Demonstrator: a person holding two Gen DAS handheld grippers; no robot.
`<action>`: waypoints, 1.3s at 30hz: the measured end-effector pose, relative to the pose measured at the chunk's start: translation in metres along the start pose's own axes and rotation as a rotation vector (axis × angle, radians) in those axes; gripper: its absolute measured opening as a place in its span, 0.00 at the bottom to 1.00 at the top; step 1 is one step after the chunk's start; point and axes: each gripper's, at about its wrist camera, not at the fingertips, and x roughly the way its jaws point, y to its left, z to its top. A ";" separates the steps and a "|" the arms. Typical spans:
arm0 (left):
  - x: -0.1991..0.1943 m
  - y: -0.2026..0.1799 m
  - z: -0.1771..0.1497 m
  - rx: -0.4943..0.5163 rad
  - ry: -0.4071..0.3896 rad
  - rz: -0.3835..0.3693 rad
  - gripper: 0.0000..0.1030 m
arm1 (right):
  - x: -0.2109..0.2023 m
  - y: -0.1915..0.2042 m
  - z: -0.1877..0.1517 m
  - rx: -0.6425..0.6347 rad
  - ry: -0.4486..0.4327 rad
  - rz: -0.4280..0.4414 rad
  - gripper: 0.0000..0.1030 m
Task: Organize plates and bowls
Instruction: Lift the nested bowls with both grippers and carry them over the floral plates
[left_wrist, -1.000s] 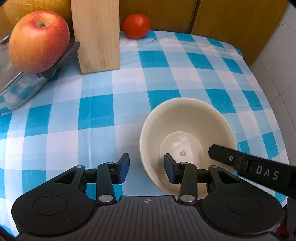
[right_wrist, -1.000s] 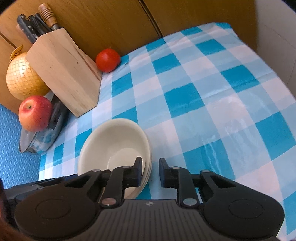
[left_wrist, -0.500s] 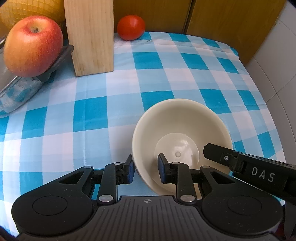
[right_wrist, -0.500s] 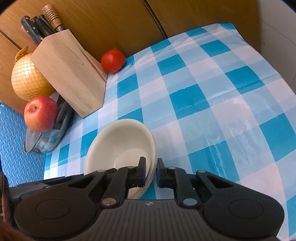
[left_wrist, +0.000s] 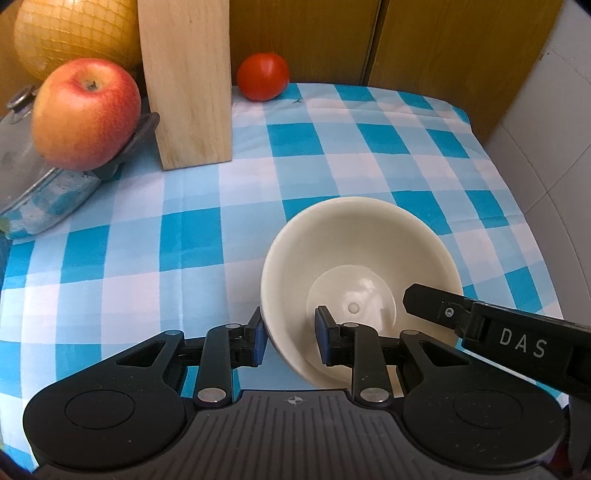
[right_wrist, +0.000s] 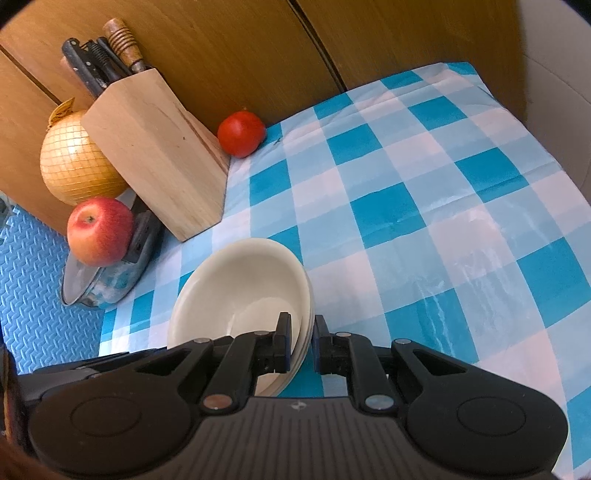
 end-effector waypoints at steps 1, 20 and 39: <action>-0.001 0.000 0.000 0.001 -0.002 -0.001 0.33 | -0.001 0.000 0.000 0.000 -0.001 0.002 0.12; -0.024 0.005 -0.006 -0.007 -0.051 0.006 0.37 | -0.017 0.013 -0.005 -0.026 -0.027 0.033 0.12; -0.040 0.005 -0.015 -0.004 -0.084 0.019 0.41 | -0.030 0.021 -0.012 -0.054 -0.039 0.053 0.13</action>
